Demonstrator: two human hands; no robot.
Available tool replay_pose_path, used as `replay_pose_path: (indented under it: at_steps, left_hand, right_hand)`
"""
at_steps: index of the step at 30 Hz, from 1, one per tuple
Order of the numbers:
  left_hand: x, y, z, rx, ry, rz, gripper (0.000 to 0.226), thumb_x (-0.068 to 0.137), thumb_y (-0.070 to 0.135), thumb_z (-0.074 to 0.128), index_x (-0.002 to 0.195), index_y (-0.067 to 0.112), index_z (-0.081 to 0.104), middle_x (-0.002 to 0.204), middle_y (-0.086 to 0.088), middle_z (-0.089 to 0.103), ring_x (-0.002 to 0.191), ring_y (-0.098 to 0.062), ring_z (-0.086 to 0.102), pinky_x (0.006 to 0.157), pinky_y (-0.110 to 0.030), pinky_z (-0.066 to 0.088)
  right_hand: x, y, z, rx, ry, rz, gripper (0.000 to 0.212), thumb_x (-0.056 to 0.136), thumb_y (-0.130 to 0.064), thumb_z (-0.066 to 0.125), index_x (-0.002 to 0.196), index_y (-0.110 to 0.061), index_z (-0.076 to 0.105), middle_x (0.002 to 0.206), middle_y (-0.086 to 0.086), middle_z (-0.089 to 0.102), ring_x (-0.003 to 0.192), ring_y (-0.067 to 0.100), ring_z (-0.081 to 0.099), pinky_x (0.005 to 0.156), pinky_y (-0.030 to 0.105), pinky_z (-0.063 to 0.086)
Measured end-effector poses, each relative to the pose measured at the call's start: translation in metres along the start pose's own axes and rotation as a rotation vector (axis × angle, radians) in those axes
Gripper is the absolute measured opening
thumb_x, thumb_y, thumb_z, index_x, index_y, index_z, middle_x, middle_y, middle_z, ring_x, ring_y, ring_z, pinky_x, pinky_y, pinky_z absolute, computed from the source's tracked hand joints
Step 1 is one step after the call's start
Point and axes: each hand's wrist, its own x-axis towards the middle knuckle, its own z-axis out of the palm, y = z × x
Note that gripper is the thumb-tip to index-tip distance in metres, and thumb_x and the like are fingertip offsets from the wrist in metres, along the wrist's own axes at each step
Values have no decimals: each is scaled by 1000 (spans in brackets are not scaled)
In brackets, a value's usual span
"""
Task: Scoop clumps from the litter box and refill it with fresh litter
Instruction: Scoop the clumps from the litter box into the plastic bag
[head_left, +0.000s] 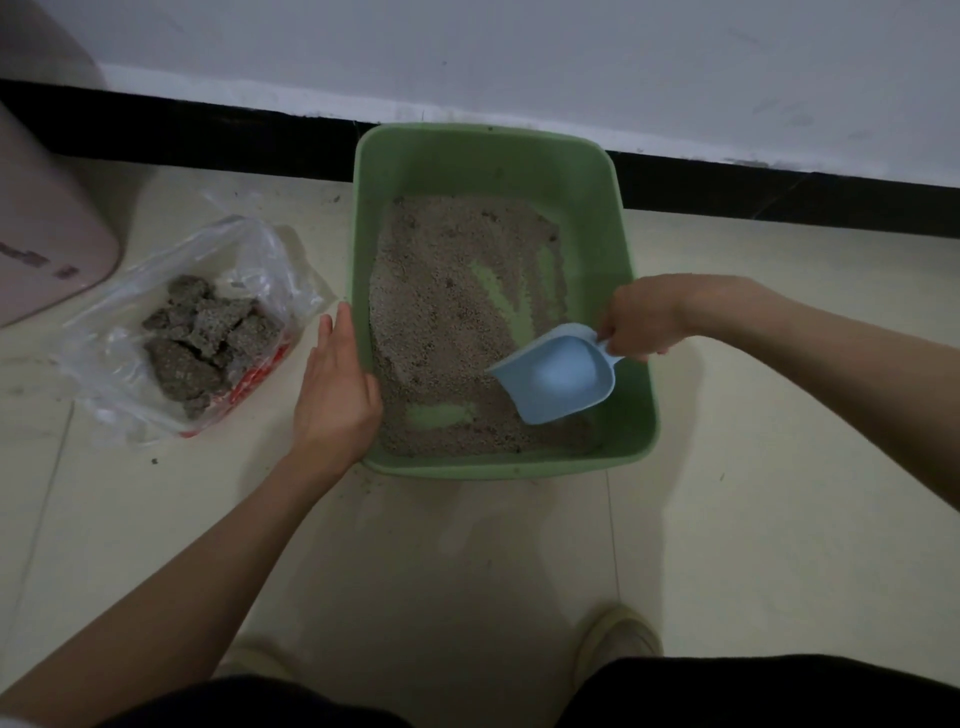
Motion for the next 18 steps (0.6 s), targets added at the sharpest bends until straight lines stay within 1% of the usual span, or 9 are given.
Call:
replay_pose_path:
  at_steps: [3,4,5,7,8,11,13,15,18]
  left_hand:
    - [0,0,0,4,1,-3,70,90,2,37,149,7,0,157,-15,5,146,-22,1,119,-35,7]
    - [1,0,0,3,3,-3,70,90,2,37,149,7,0,157,-15,5,146,-22,2,119,-35,7]
    - [0,0,0,3,4,-1,70,89,2,37,149,6,1,157,-15,5,145,-22,2,119,-35,7]
    - [0,0,0,5,8,4,69,90,2,37,149,6,1,157,-15,6,145,-23,3,119,-36,8]
    - [0,0,0,6,8,4,69,90,3,37,149,6,1,157,-14,6,145,-22,4,119,-36,8]
    - [0,-1,1,9,10,0,70,90,3,37,149,7,1,157,-14,6,145,-22,5,119,-36,8]
    - [1,-1,1,10,12,4,71,89,3,38,149,8,1,156,-16,7,145,-23,5,119,-36,8]
    - [1,-1,1,5,13,11,71,88,2,38,149,7,1,156,-17,7,145,-24,5,119,-36,9]
    - [1,-2,2,11,17,5,71,89,3,37,149,9,0,157,-15,6,145,-24,6,119,-34,9]
  right_hand:
    - [9,-3,6,-24,29,-32,31,92,-19,43,108,-8,67,98,9,69,91,25,66,71,30,47]
    - [12,-4,7,-38,39,-44,32,91,-21,44,109,-10,67,102,9,69,94,27,65,71,30,47]
    - [14,-5,8,-58,55,-60,34,89,-25,44,110,-12,67,102,8,69,94,27,65,72,31,47]
    - [17,-7,8,-114,111,-96,35,87,-34,45,108,-16,67,94,3,68,83,23,62,72,31,46]
    - [18,-9,7,-151,145,-110,35,87,-39,45,106,-18,67,92,2,67,81,22,60,74,31,44]
    - [24,-16,3,-271,227,-123,39,91,-51,43,107,-23,64,93,0,63,90,22,57,88,37,39]
    - [30,-22,2,-329,255,-127,39,94,-49,40,105,-20,63,83,-1,58,86,22,54,92,40,35]
    - [37,-28,0,-384,276,-135,34,95,-41,39,97,-16,62,71,-2,50,78,21,50,93,42,34]
    - [44,-38,-3,-426,281,-160,27,95,-36,39,89,-16,56,71,-2,47,79,21,48,97,44,32]
